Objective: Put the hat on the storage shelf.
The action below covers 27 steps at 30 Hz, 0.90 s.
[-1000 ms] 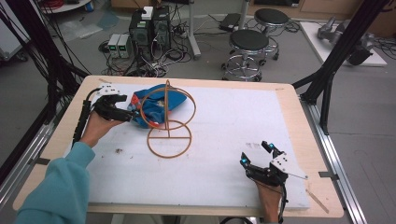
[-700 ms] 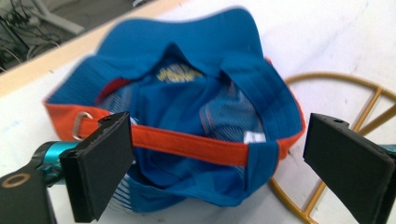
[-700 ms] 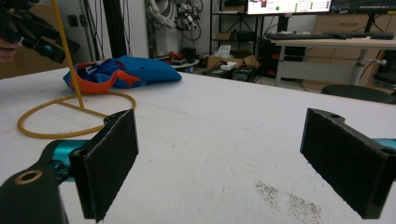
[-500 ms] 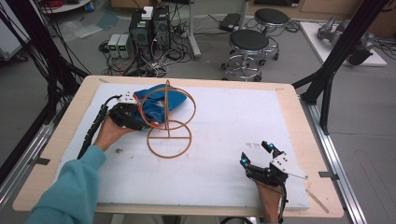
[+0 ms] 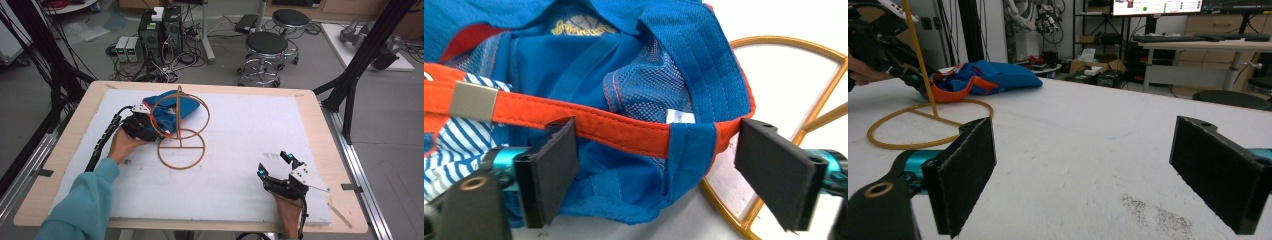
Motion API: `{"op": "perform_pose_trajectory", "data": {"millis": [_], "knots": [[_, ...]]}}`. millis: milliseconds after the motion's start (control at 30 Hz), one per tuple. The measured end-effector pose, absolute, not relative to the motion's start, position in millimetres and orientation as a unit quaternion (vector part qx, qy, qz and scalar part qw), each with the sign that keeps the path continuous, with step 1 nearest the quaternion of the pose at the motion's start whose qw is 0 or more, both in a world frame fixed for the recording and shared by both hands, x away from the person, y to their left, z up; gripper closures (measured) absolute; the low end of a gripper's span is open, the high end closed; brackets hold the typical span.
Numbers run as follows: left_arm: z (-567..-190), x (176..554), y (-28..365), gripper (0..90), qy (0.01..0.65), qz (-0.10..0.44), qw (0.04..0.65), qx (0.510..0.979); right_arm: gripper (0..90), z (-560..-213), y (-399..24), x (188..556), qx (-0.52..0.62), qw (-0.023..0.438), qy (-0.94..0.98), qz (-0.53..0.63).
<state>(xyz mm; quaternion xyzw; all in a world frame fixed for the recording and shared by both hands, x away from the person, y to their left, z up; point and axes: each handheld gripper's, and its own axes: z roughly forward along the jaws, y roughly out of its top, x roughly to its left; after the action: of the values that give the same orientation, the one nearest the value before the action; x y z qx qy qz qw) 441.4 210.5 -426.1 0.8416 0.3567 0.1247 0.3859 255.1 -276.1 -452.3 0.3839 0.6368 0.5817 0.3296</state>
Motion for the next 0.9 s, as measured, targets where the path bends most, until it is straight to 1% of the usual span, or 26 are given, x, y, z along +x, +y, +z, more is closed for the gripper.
{"op": "perform_pose_trajectory", "data": {"millis": [33, 100, 200, 267, 300, 367, 400, 467, 500, 600, 700, 733, 800, 900], "knots": [[-428, 440, 213, 26.4, 0.359, 0.126, 0.403, 0.832, 10.3, -452, -276, 255, 0.384, 0.33, 0.637, 0.582], [-431, 438, 217, 32.5, 0.357, 0.131, 0.407, 0.83, 10.3, -452, -276, 255, 0.385, 0.33, 0.636, 0.582], [-434, 437, 220, 38.0, 0.363, 0.123, 0.41, 0.828, 10.3, -452, -276, 256, 0.382, 0.333, 0.637, 0.581], [-435, 437, 221, 37.6, 0.364, 0.121, 0.41, 0.828, 10.3, -452, -276, 255, 0.385, 0.33, 0.637, 0.581], [-434, 437, 220, 35.3, 0.366, 0.116, 0.421, 0.822, 10.3, -452, -276, 255, 0.383, 0.332, 0.637, 0.581], [-433, 436, 216, 29.9, 0.368, 0.119, 0.424, 0.819, 10.3, -452, -276, 255, 0.385, 0.331, 0.637, 0.58], [-433, 436, 216, 29.1, 0.368, 0.119, 0.424, 0.819, 10.3, -452, -276, 255, 0.385, 0.331, 0.637, 0.58], [-436, 436, 213, 28.9, 0.362, 0.129, 0.406, 0.829, 10.3, -452, -276, 255, 0.383, 0.333, 0.637, 0.58], [-438, 437, 213, 29.4, 0.366, 0.123, 0.407, 0.828, 10.3, -452, -276, 255, 0.383, 0.333, 0.637, 0.58], [-440, 437, 211, 32.8, 0.364, 0.123, 0.402, 0.831, 10.3, -452, -276, 255, 0.383, 0.334, 0.637, 0.58], [-443, 438, 210, 38.6, 0.361, 0.119, 0.403, 0.833, 10.3, -452, -276, 255, 0.385, 0.332, 0.636, 0.58], [-443, 438, 210, 42.8, 0.361, 0.119, 0.403, 0.833, 10.3, -452, -276, 255, 0.385, 0.332, 0.636, 0.58], [-444, 439, 210, 45.6, 0.362, 0.117, 0.4, 0.834, 10.3, -452, -276, 255, 0.385, 0.332, 0.636, 0.58], [-444, 439, 211, 58.7, 0.366, 0.104, 0.414, 0.827, 10.3, -452, -276, 255, 0.386, 0.331, 0.636, 0.58]]}}
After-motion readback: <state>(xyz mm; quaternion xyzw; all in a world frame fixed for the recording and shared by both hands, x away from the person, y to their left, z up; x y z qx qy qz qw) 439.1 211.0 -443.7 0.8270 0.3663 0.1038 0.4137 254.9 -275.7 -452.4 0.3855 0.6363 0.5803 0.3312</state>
